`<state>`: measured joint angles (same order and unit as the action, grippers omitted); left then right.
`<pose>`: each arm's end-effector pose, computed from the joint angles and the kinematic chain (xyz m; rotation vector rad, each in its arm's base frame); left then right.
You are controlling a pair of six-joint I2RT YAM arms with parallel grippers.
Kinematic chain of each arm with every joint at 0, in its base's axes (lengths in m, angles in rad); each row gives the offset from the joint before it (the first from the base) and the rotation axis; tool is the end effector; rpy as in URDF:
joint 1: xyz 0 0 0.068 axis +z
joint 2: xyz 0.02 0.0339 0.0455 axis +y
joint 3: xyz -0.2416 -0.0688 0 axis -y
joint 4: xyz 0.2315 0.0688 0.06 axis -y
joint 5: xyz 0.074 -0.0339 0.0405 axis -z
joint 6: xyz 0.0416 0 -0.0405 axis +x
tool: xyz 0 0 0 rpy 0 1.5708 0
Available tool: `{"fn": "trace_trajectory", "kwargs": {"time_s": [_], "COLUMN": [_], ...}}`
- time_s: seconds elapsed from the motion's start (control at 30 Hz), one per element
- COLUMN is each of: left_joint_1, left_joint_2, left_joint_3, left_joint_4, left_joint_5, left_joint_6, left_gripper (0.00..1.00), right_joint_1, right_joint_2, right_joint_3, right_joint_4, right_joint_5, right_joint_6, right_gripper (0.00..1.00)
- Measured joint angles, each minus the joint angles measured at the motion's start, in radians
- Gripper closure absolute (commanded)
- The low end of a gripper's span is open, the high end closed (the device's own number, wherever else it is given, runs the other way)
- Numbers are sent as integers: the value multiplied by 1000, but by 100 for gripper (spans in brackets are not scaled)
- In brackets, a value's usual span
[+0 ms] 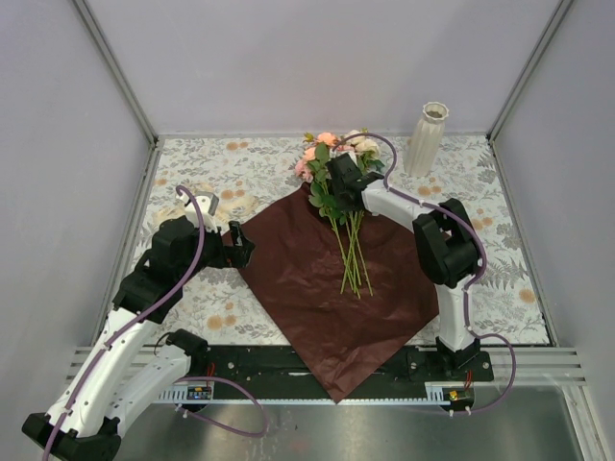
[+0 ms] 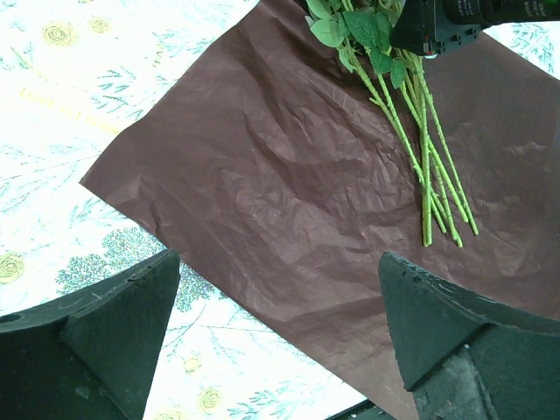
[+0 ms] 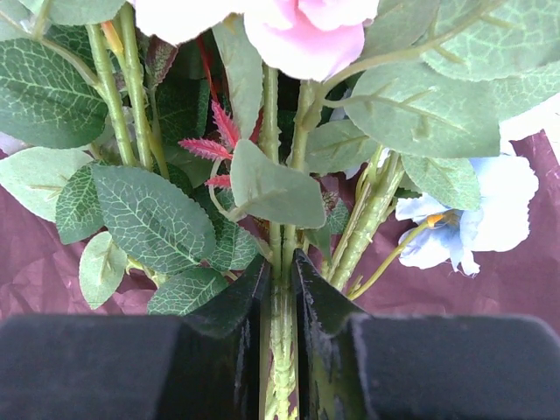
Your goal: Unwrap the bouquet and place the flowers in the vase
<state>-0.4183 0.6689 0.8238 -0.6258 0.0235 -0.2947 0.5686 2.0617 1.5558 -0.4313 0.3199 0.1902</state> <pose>0.1394 -0.0630 0.3059 0.1430 2.0692 -0.4666 0.3716 0.2219 0.1754 -0.3321 2.4204 -0.0694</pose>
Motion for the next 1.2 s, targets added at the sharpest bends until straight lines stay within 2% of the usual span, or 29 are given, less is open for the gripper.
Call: {"fn": "trace_trajectory", "kwargs": {"time_s": [0.17,0.57,0.77,1.0,1.2], "left_joint_1": [0,-1,-1,-2,-6], "left_joint_2": [0,-7,-22,-80,-100], "left_joint_3": [0,0,0,-22,-28], "left_joint_4": [0,-1,-2,15,35], "left_joint_5": [-2,-35,-64,-68,-91], "left_joint_6": [0,-1,-2,-5,-5], "left_gripper": [1,1,1,1,1], "right_joint_1": [0,0,0,-21,-146], "right_joint_2": [-43,-295,-440,-688,-778], "right_joint_3": [-24,-98,-142,-200,-174], "right_joint_4": [1,46,91,265,465], "right_joint_5": [-3,-51,-80,-95,-125], "right_joint_6": [-4,18,27,-35,-143], "right_gripper": [89,100,100,100,100]}}
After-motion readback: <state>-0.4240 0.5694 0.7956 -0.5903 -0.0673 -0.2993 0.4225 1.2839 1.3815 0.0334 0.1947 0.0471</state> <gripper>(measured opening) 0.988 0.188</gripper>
